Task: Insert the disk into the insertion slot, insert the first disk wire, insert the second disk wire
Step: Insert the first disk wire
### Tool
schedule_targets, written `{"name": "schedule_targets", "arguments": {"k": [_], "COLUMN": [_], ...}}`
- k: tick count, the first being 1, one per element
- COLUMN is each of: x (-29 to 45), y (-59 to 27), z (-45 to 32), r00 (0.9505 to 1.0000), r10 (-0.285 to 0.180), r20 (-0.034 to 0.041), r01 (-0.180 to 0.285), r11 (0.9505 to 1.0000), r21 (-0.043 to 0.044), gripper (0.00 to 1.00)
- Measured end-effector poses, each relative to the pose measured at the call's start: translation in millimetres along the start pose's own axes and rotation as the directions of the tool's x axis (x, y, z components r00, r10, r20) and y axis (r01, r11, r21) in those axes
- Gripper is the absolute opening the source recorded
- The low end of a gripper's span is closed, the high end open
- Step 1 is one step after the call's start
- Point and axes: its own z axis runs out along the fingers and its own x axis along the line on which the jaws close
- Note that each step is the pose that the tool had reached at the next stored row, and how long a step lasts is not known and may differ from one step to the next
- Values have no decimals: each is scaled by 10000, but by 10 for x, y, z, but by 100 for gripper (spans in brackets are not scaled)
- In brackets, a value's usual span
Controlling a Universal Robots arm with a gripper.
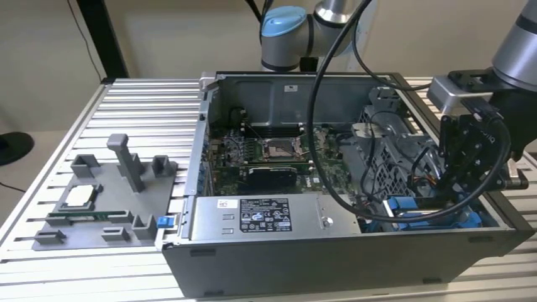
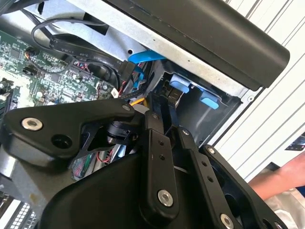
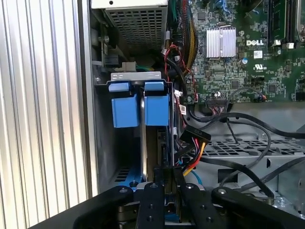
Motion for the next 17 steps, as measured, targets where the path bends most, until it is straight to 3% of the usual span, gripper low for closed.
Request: {"name": "schedule_targets", "arguments": {"k": [17], "x": [-2], "y": [1], "z": [70], "r00": [10000], "r10": [-66], "r20": [-6], "r01": [66], "r11": [10000], "r21": [3], "gripper": [0]}}
